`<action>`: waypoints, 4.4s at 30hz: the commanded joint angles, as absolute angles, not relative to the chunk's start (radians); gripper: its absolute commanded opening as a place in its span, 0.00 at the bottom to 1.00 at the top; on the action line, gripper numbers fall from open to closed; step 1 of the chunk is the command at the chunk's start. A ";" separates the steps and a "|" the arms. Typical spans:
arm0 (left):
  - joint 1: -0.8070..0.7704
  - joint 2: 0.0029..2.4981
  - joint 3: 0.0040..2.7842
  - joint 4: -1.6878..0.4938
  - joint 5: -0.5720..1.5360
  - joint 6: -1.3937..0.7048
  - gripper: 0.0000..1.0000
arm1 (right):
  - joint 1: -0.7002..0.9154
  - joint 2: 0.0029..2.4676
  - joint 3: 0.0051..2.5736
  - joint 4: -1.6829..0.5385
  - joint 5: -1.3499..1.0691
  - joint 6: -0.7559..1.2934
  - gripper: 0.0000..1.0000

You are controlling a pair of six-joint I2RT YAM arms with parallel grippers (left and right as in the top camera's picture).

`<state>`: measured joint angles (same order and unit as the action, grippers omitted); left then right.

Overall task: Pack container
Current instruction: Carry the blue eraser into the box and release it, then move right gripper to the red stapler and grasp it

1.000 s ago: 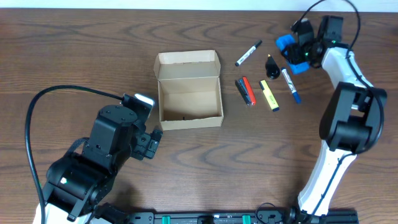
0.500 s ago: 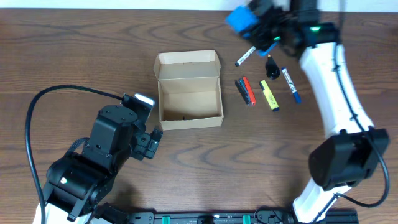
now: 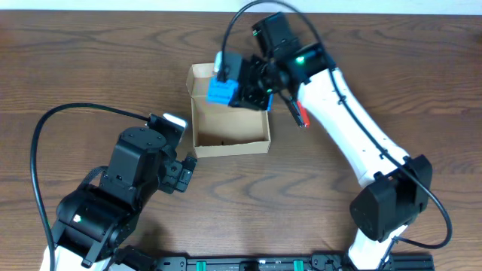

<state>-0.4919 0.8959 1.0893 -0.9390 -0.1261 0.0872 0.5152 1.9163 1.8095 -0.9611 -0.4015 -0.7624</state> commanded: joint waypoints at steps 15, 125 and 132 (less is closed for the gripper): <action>-0.491 0.896 1.102 -0.942 -0.118 0.105 0.95 | 0.583 2.073 1.778 -0.999 -0.464 -0.825 0.43; -0.491 0.896 1.102 -0.942 -0.118 0.105 0.95 | 0.216 2.069 1.333 -0.485 -0.141 -0.187 0.72; -0.491 0.896 1.102 -0.942 -0.118 0.105 0.95 | 0.216 2.082 1.333 -0.480 -0.134 -0.187 0.59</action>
